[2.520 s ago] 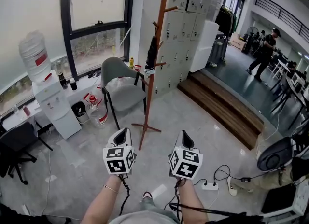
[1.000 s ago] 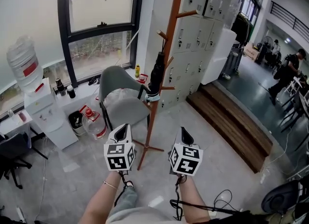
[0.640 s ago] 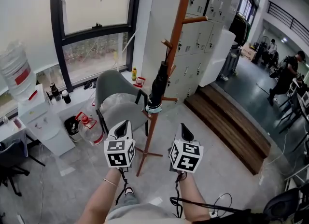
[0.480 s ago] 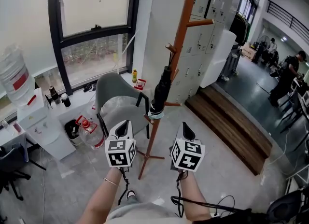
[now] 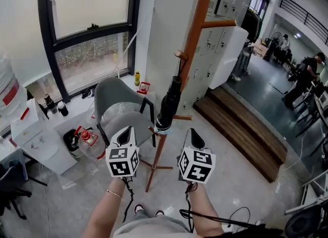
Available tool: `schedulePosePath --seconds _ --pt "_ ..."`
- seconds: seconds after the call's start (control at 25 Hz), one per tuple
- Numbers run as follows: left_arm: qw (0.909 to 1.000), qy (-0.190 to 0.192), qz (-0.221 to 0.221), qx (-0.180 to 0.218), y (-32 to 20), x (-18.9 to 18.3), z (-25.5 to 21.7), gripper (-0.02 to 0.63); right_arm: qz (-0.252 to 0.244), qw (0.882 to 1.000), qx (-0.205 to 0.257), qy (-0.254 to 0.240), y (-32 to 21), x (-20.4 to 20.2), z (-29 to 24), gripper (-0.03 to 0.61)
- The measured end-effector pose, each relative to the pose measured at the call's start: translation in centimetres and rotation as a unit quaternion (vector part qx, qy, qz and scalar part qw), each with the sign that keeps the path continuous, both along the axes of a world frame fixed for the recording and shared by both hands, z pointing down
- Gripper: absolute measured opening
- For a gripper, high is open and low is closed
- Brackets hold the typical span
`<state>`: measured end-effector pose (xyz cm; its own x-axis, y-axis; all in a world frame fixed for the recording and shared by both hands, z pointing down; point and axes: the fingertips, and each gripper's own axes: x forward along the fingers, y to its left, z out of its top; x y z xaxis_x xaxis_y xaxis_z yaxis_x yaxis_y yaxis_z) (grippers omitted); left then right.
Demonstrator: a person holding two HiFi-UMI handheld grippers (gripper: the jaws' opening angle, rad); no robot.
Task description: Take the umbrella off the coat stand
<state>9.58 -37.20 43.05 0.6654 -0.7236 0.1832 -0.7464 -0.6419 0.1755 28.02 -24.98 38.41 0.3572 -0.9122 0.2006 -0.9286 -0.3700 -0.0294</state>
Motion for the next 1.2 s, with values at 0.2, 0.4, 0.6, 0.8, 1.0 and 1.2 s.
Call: schedulePosePath --seconds 0.2,0.4,0.6,0.8,1.0,1.2 --pt "0.9999 -0.013 -0.004 -0.001 0.7 0.4 0.1 0.005 -0.012 1.0 -0.002 -0.005 -0.3 0.4 0.0 0.005" --pt "0.9997 -0.017 -0.018 -0.003 0.7 0.1 0.5 0.003 -0.024 1.0 -0.004 -0.008 -0.5 0.5 0.3 0.005" --pt "0.9995 -0.018 -0.026 -0.007 0.8 0.1 0.9 0.003 -0.037 0.999 0.012 -0.011 -0.7 0.2 0.0 0.005" --pt "0.9995 -0.018 -0.026 -0.006 0.8 0.1 1.0 0.004 -0.049 0.998 0.028 -0.02 -1.1 0.0 -0.3 0.023" --pt "0.9993 -0.019 -0.031 -0.009 0.6 -0.4 1.3 0.003 -0.059 0.998 0.03 -0.021 -1.5 -0.5 -0.6 0.028" --pt "0.999 -0.017 -0.041 -0.011 0.3 -1.3 1.5 0.003 -0.081 0.996 0.036 -0.022 -2.3 -1.8 -1.3 0.049"
